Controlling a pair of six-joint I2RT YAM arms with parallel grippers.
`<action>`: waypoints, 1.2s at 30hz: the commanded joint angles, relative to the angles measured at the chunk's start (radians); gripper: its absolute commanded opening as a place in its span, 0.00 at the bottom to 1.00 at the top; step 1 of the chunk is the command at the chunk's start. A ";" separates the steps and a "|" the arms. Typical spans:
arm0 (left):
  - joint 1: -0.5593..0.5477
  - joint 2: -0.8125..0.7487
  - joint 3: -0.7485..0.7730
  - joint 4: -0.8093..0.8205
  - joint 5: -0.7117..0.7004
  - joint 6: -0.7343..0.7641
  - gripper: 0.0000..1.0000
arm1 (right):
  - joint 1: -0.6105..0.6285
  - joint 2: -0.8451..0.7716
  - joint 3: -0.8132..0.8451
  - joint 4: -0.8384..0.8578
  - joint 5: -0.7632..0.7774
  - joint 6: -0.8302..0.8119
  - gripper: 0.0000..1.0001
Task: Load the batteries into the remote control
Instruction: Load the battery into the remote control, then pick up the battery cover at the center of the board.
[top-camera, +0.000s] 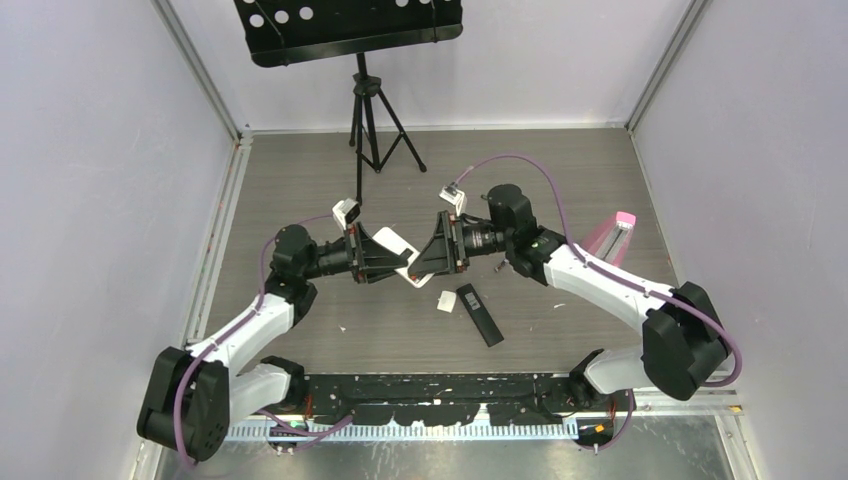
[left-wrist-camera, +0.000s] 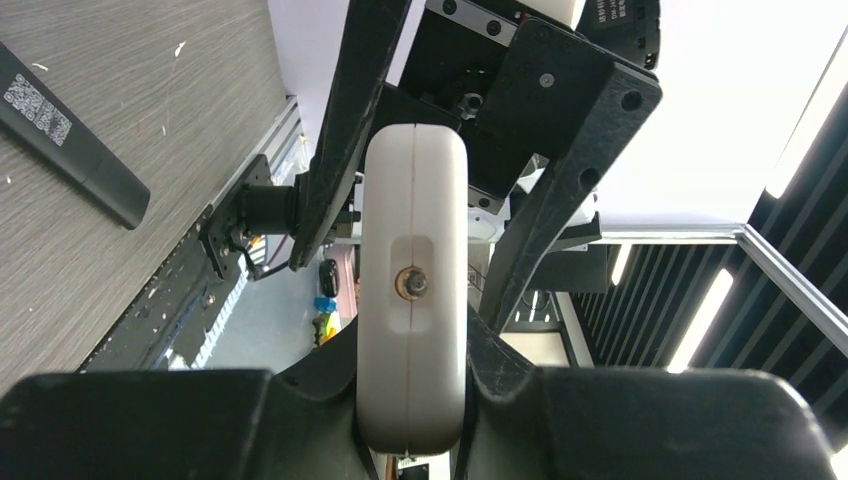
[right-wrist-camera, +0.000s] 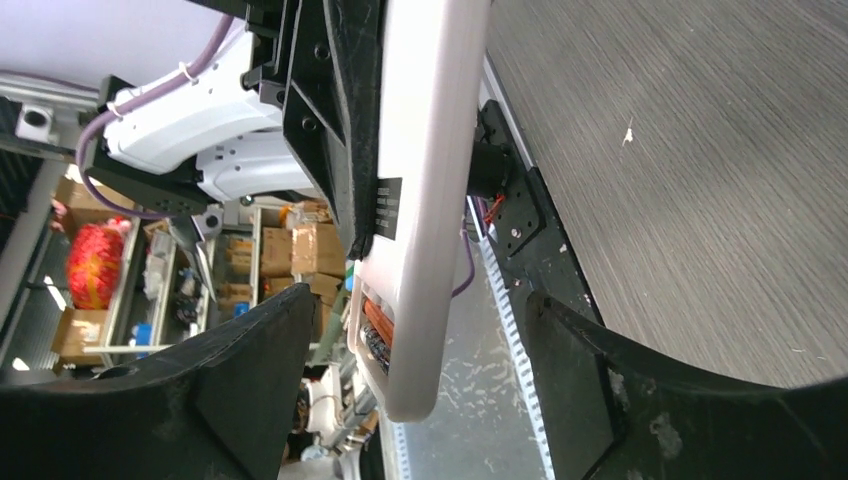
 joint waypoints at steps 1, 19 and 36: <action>0.011 -0.033 0.019 -0.001 0.009 0.035 0.00 | -0.012 -0.049 -0.032 0.177 0.001 0.114 0.80; 0.045 -0.077 0.022 -0.171 -0.028 0.175 0.00 | -0.029 -0.089 -0.018 -0.064 0.166 0.014 0.73; 0.139 -0.094 0.107 -0.993 -0.443 0.717 0.00 | 0.109 0.009 0.092 -0.608 0.767 -0.558 0.82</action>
